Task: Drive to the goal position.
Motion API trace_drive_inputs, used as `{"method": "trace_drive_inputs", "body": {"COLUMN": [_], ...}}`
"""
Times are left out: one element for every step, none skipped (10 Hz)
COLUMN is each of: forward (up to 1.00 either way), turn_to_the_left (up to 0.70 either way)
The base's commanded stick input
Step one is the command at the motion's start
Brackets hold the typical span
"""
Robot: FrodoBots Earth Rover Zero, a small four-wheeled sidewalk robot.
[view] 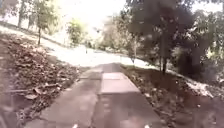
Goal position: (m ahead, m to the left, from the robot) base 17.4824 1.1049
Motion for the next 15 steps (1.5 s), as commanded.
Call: {"method": "trace_drive_inputs", "body": {"forward": [1.00, 1.00, 1.00, 1.00, 1.00, 1.00, 1.00, 1.00, 1.00, 1.00, 1.00, 1.00, 1.00, 1.00, 1.00], "turn_to_the_left": [0.20, 0.40, 0.34, 0.19, 0.00, 0.00, 0.00, 0.00, 0.00, 0.00, 0.00, 0.00, 0.00, 0.00, 0.00]}}
